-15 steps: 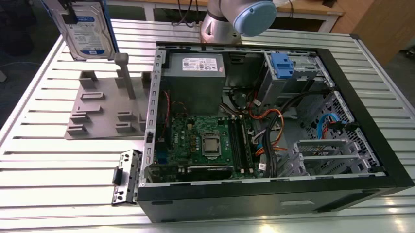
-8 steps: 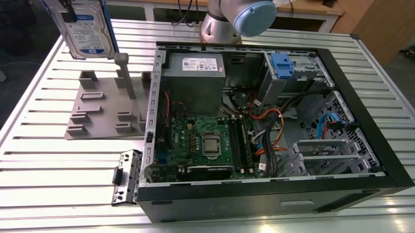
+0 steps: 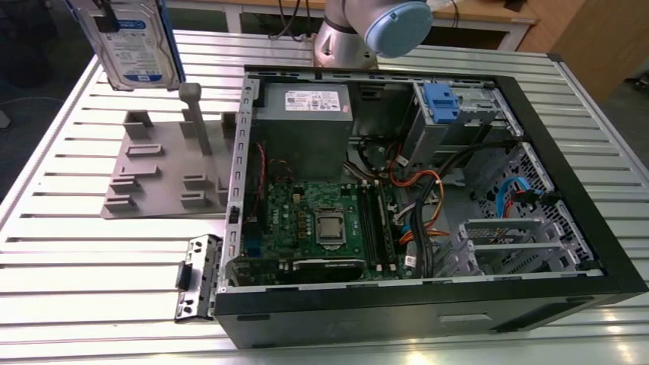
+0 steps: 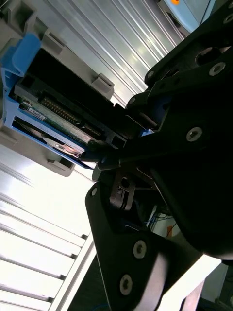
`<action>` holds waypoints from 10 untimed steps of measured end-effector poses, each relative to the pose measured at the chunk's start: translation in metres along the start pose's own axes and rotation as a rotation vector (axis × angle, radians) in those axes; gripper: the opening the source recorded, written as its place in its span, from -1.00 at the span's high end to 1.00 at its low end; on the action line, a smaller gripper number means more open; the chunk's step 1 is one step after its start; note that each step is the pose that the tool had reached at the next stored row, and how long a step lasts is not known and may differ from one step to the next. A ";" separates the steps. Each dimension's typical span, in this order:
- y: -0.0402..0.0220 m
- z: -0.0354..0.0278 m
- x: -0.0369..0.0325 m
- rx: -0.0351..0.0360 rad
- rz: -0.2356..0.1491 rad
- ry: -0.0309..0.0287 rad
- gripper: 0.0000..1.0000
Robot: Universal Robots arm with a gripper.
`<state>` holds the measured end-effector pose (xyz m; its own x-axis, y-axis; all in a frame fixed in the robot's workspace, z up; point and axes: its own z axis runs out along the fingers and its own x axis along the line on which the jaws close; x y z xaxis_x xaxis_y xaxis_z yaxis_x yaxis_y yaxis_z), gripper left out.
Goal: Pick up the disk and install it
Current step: 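Pick up the disk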
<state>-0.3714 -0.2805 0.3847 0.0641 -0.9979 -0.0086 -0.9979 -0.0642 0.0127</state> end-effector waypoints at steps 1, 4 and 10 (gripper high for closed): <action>0.0000 -0.0006 0.0000 0.0000 0.000 0.0000 0.27; 0.0000 -0.0027 0.0000 -0.0001 0.000 0.0000 0.27; 0.0001 -0.0070 -0.0001 0.0000 0.000 0.0000 0.27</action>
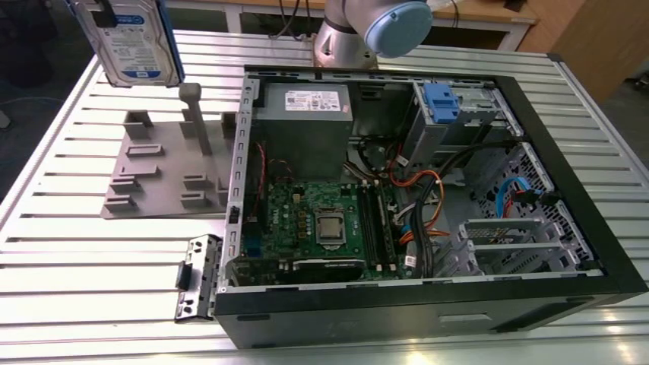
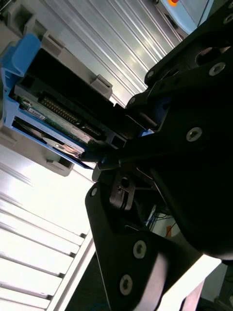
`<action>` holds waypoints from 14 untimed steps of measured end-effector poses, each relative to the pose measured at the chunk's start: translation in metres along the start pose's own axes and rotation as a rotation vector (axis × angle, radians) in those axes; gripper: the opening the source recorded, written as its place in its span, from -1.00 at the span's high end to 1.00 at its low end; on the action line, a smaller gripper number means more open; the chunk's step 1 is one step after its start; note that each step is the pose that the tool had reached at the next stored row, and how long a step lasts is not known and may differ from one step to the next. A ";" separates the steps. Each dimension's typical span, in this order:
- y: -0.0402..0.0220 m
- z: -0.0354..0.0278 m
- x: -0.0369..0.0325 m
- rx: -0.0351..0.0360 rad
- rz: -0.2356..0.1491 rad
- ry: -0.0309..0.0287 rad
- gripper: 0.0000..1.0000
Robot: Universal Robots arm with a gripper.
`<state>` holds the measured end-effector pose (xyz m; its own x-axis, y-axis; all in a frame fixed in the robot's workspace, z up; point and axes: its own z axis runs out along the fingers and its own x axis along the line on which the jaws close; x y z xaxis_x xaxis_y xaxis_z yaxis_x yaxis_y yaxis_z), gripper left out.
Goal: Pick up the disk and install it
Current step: 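Pick up the disk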
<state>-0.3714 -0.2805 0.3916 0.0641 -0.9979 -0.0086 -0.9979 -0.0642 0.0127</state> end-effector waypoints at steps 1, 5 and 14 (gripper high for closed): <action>0.0000 -0.0007 0.0000 0.0000 0.000 -0.0001 0.27; 0.0000 -0.0035 0.0000 0.0000 0.000 0.0000 0.27; 0.0001 -0.0101 -0.0001 0.0000 0.000 0.0000 0.27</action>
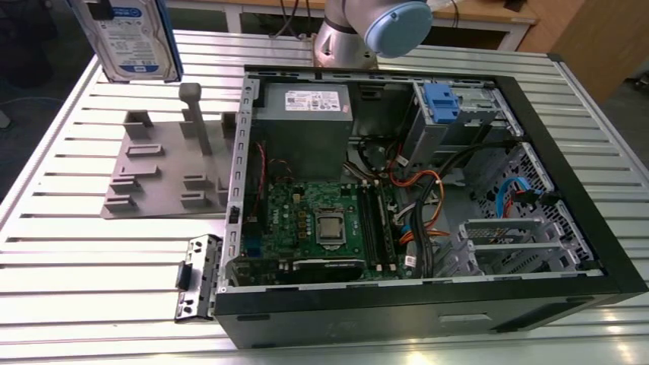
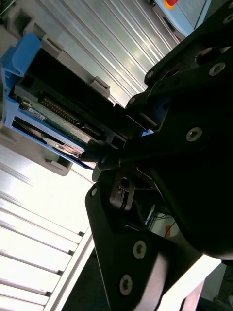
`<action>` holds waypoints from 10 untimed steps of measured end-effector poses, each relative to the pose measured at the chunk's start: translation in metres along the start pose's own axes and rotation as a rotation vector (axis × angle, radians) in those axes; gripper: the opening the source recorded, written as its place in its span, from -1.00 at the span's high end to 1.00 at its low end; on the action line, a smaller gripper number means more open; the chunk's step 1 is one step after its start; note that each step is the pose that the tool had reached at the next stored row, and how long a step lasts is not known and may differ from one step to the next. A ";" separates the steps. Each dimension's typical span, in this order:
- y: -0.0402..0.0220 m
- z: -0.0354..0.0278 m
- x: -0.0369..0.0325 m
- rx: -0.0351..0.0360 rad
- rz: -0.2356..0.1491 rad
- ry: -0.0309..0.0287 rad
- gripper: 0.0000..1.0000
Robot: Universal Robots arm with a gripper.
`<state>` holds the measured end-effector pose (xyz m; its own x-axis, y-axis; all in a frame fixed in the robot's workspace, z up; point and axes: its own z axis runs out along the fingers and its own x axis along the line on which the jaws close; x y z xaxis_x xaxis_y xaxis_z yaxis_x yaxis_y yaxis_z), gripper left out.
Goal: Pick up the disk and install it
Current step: 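Pick up the disk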
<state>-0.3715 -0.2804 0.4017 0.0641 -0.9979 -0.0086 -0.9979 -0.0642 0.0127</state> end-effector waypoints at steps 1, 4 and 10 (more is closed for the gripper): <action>0.0000 -0.0006 0.0000 0.0000 0.000 0.0000 0.27; 0.0000 -0.0024 0.0000 0.0000 0.000 0.0000 0.27; 0.0001 -0.0063 -0.0001 0.0000 0.000 0.0000 0.27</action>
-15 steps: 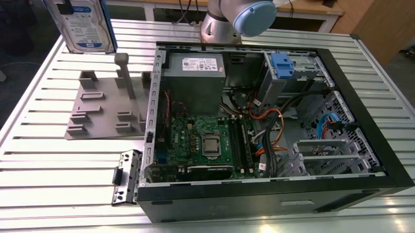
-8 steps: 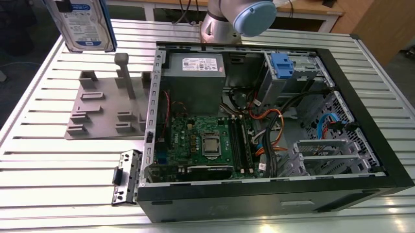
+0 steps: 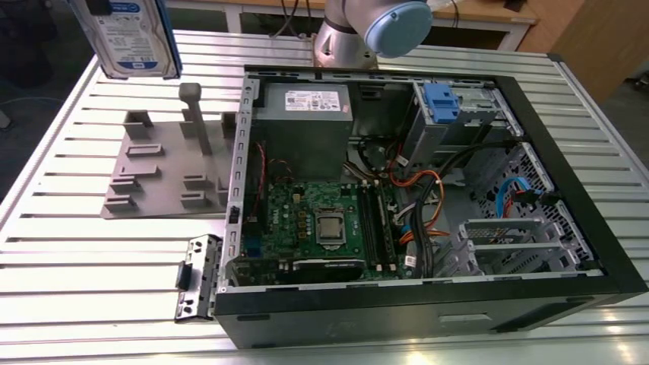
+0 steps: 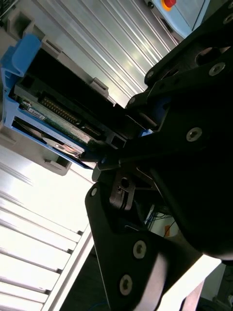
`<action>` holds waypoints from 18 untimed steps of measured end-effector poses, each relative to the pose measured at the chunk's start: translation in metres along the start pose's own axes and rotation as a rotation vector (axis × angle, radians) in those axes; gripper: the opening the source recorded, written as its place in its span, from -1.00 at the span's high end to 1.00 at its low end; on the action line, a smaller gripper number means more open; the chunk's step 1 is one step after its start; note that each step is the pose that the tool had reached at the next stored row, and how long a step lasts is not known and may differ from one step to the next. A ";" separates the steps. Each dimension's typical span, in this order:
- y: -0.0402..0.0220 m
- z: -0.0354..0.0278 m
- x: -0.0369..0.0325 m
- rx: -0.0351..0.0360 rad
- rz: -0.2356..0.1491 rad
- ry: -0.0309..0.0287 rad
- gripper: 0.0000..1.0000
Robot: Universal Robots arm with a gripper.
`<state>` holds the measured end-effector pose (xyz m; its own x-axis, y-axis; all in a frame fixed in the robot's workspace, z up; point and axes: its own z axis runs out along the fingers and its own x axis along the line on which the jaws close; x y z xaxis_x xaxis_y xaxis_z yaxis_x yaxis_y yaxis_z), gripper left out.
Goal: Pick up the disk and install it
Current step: 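Pick up the disk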
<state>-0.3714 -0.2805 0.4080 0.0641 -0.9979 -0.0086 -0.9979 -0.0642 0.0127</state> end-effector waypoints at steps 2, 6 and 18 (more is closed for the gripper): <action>0.0000 -0.0012 0.0000 0.0001 0.000 0.0000 0.27; 0.0000 -0.0035 0.0000 0.0001 0.000 0.0000 0.27; 0.0001 -0.0097 -0.0001 0.0001 0.000 0.0000 0.27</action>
<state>-0.3714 -0.2805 0.4177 0.0641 -0.9979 -0.0086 -0.9979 -0.0642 0.0126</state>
